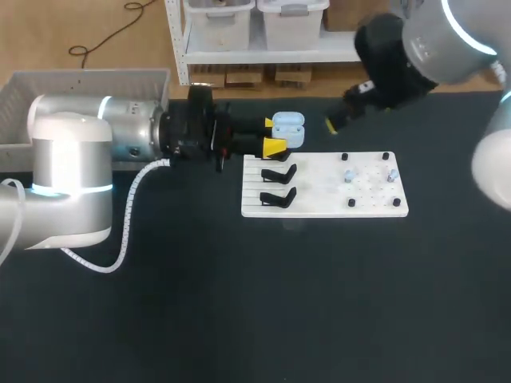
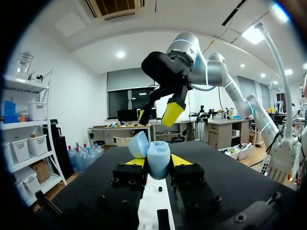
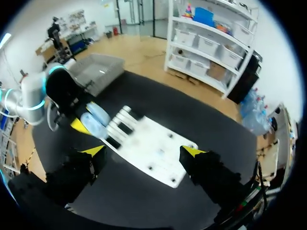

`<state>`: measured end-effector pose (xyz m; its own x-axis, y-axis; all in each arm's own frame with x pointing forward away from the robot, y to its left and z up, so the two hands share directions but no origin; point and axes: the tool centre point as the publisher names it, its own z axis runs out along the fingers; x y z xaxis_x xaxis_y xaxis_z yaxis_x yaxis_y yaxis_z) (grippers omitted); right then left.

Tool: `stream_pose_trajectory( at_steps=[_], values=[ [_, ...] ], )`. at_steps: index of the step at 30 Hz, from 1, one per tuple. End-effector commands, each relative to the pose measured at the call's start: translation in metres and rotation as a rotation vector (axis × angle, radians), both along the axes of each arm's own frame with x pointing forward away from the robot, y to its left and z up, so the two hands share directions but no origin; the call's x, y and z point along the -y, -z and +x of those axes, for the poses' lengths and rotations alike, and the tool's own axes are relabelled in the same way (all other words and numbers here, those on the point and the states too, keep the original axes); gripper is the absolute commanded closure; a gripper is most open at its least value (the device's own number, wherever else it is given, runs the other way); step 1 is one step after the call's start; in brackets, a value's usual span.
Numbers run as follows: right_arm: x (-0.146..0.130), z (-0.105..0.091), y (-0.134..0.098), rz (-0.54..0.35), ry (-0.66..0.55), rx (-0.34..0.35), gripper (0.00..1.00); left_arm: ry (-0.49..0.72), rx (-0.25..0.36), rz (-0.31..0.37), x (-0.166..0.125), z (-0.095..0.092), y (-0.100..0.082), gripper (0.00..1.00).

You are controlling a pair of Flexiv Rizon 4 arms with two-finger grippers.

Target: Pick up each earbud case from the left stands, insert the matching earbuds, close the lid, and place the case in the box.

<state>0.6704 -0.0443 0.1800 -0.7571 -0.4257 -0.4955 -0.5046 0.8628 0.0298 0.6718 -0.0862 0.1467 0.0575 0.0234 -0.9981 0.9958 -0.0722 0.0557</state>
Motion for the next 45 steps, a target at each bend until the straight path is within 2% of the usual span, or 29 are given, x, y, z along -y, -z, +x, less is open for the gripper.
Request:
stream_pose_trajectory(
  at_steps=[1, 7, 11, 14, 22, 30, 31, 32, 33, 35, 36, 37, 39, 45],
  values=[
    [0.023, -0.014, -0.006, -0.085, 0.067, 0.014, 0.00, -0.005, 0.003, -0.002, 0.000, -0.001, 0.001, 1.00],
    [0.047, -0.015, 0.019, -0.172, 0.109, -0.046, 0.00, -0.005, 0.003, -0.002, 0.000, -0.001, 0.001, 1.00],
    [0.060, -0.013, 0.040, -0.239, 0.105, -0.088, 0.00, -0.005, 0.003, -0.002, 0.000, -0.001, 0.001, 1.00],
    [0.067, -0.010, 0.054, -0.256, 0.091, -0.131, 0.00, -0.005, 0.003, -0.002, 0.000, -0.001, 0.001, 1.00],
    [0.078, 0.000, 0.086, -0.345, 0.028, -0.215, 0.00, -0.005, 0.003, -0.002, 0.000, -0.001, 0.001, 1.00],
    [0.082, 0.008, 0.107, -0.385, -0.029, -0.265, 0.02, -0.005, 0.003, -0.002, 0.000, -0.001, 0.001, 1.00],
    [0.083, 0.009, 0.109, -0.385, -0.034, -0.271, 0.06, -0.005, 0.003, -0.002, 0.000, -0.001, 0.001, 1.00],
    [0.084, 0.010, 0.112, -0.388, -0.037, -0.276, 0.26, -0.005, 0.003, -0.002, 0.000, -0.001, 0.001, 1.00],
    [0.085, 0.011, 0.115, -0.390, -0.039, -0.279, 0.37, -0.005, 0.003, -0.002, 0.000, -0.001, 0.001, 1.00],
    [0.088, 0.013, 0.120, -0.388, -0.043, -0.289, 0.37, -0.005, 0.003, -0.002, 0.000, -0.001, 0.001, 1.00],
    [0.089, 0.013, 0.122, -0.388, -0.044, -0.291, 0.41, -0.005, 0.003, -0.002, 0.000, -0.001, 0.001, 1.00],
    [0.090, 0.014, 0.124, -0.387, -0.045, -0.293, 0.51, -0.005, 0.003, -0.002, 0.000, -0.001, 0.001, 1.00],
    [0.091, 0.015, 0.128, -0.384, -0.048, -0.296, 0.54, -0.005, 0.003, -0.002, 0.000, -0.001, 0.001, 1.00],
    [0.092, 0.016, 0.137, -0.377, -0.058, -0.304, 0.53, -0.005, 0.003, -0.002, 0.000, -0.001, 0.001, 1.00]
  ],
)
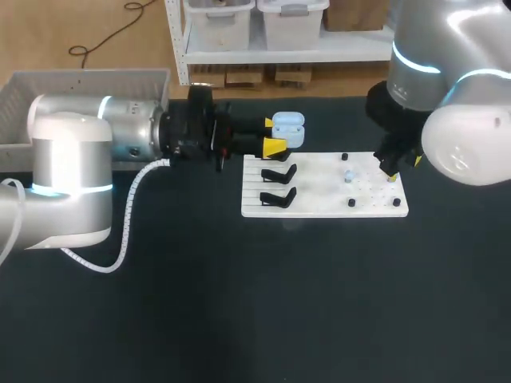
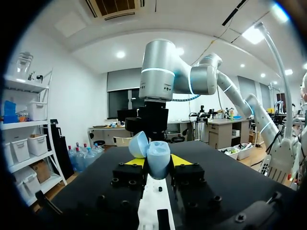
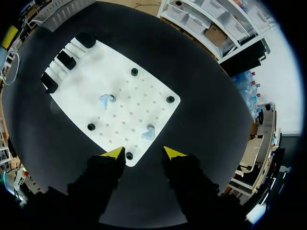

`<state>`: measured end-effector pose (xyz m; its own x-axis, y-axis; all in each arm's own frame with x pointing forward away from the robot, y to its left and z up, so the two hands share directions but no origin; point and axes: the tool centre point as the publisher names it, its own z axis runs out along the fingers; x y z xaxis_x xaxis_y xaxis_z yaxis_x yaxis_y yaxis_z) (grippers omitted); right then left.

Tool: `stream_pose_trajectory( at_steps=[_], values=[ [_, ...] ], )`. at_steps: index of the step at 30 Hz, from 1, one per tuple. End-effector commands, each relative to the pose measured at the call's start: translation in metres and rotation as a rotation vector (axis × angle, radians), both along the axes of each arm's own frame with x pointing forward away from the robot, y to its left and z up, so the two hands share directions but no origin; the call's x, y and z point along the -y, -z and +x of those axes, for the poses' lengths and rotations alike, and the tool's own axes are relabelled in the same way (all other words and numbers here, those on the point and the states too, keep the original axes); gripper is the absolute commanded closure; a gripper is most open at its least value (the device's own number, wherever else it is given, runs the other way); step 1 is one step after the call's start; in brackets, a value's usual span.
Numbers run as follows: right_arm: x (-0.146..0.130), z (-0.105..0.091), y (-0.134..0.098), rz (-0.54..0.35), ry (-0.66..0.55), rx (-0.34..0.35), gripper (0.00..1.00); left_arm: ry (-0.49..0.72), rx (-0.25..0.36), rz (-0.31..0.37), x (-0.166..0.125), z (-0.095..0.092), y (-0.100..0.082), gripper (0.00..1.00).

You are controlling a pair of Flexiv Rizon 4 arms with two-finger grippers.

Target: Pick up each earbud case from the left stands, insert the matching earbuds, close the lid, and place the case in the box.

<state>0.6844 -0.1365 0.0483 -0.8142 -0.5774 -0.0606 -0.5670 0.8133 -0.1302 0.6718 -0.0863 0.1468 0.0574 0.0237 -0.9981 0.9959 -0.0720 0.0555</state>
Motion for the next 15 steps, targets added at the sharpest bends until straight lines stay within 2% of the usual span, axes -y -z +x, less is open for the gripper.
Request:
stream_pose_trajectory(
  at_steps=[1, 15],
  values=[
    [0.000, 0.002, 0.007, 0.002, -0.003, -0.005, 0.53, -0.005, 0.003, -0.002, 0.000, -0.001, 0.001, 1.00],
    [-0.001, 0.006, 0.020, -0.028, -0.013, -0.009, 0.53, -0.005, 0.003, -0.002, 0.000, -0.001, 0.001, 1.00]
  ],
)
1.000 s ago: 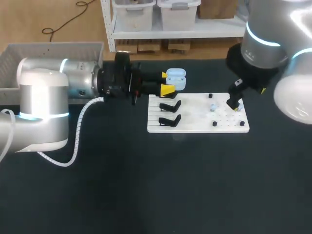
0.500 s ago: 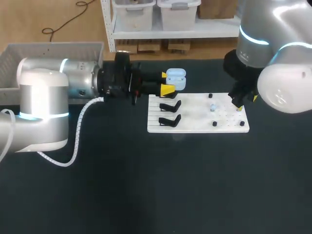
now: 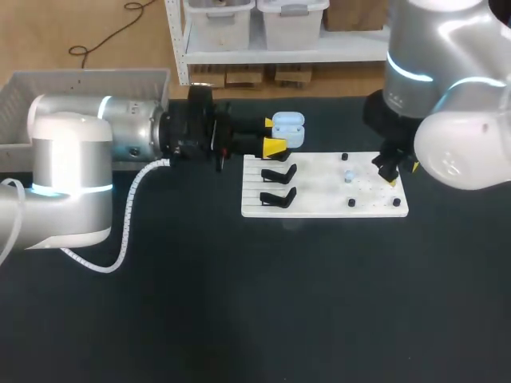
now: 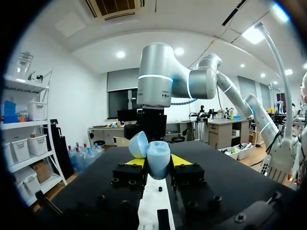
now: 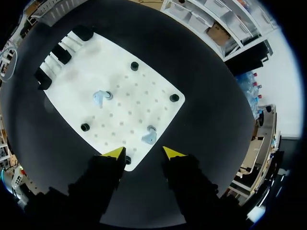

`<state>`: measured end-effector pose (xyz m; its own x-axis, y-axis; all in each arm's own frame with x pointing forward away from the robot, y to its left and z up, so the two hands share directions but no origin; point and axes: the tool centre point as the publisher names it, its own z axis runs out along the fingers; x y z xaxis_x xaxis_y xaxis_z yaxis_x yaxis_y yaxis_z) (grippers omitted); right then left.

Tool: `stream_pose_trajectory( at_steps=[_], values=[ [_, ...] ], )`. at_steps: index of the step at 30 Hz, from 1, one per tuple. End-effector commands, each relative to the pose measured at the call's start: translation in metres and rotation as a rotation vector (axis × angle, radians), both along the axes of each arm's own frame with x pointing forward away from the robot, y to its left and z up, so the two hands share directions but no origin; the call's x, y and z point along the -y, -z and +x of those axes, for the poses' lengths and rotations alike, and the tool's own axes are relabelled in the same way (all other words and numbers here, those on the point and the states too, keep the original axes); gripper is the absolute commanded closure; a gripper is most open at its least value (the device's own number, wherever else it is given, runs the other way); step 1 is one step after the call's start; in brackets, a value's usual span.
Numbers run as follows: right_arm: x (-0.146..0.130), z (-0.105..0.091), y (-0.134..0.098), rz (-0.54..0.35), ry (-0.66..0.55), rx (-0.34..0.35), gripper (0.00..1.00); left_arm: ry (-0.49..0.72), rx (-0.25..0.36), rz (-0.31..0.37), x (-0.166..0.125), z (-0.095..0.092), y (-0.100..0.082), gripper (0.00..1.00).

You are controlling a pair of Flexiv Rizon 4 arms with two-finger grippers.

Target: Pick up each earbud case from the left stands, insert the matching earbuds, close the lid, and place the case in the box.

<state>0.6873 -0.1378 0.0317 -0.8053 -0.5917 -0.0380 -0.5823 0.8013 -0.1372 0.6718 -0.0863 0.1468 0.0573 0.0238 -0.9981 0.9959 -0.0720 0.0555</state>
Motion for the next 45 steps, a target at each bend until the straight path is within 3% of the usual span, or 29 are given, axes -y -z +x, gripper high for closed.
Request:
stream_pose_trajectory(
  at_steps=[1, 20, 45],
  values=[
    [-0.002, 0.003, 0.004, -0.010, 0.003, 0.006, 0.53, -0.005, 0.003, -0.002, 0.000, -0.001, 0.001, 1.00],
    [-0.001, 0.012, 0.014, -0.043, 0.032, 0.050, 0.55, -0.005, 0.003, -0.002, 0.000, -0.001, 0.001, 1.00],
    [0.004, 0.020, 0.020, -0.064, 0.047, 0.113, 0.69, -0.005, 0.003, -0.002, 0.000, -0.001, 0.001, 1.00]
  ],
)
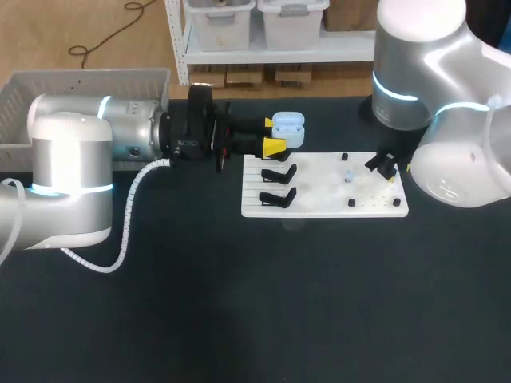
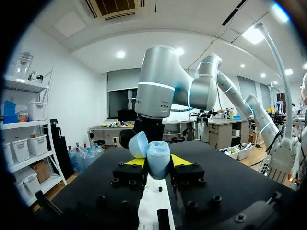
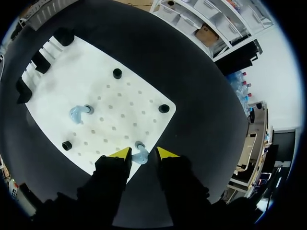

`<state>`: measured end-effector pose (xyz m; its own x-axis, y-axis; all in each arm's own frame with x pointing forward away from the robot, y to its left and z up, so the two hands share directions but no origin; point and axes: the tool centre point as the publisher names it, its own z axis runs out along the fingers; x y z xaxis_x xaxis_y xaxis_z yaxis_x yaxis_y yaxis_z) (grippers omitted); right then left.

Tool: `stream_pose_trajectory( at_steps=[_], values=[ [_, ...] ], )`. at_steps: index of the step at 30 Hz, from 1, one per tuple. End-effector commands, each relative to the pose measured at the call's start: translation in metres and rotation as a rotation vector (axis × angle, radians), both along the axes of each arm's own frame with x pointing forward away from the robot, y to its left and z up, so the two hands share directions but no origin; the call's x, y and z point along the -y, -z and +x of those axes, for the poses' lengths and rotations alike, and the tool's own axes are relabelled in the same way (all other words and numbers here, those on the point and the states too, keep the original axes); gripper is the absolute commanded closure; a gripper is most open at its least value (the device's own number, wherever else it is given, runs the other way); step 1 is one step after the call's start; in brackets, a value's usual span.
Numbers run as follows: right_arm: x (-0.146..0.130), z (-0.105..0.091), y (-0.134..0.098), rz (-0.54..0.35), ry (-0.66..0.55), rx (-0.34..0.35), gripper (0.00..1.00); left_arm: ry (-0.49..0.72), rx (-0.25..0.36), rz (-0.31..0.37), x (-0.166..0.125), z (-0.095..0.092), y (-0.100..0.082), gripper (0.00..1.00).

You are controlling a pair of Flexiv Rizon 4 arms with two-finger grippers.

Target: Pick up each earbud case from the left stands, insert the matching earbuds, close the lid, and place the case in the box.

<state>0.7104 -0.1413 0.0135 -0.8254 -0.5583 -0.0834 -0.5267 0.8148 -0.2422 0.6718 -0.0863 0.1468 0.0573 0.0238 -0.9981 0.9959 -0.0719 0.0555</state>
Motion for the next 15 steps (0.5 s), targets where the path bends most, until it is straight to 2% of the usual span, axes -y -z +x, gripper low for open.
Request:
stream_pose_trajectory(
  at_steps=[1, 10, 13, 14, 15],
  values=[
    [0.0003, -0.0030, 0.0019, -0.004, 0.002, 0.015, 0.69, -0.005, 0.003, -0.002, -0.0003, -0.0014, 0.0007, 1.00],
    [-0.0002, -0.0021, 0.0037, -0.007, 0.005, 0.024, 0.73, -0.005, 0.003, -0.002, -0.0003, -0.0014, 0.0007, 1.00],
    [-0.0002, -0.0019, 0.0041, -0.008, 0.007, 0.024, 0.81, -0.005, 0.003, -0.002, -0.0003, -0.0014, 0.0007, 1.00],
    [-0.0003, -0.0019, 0.0042, -0.009, 0.007, 0.024, 0.87, -0.005, 0.003, -0.002, -0.0003, -0.0014, 0.0007, 1.00],
    [-0.0004, -0.0020, 0.0044, -0.009, 0.007, 0.025, 0.97, -0.005, 0.003, -0.002, -0.0003, -0.0014, 0.0007, 1.00]
  ],
)
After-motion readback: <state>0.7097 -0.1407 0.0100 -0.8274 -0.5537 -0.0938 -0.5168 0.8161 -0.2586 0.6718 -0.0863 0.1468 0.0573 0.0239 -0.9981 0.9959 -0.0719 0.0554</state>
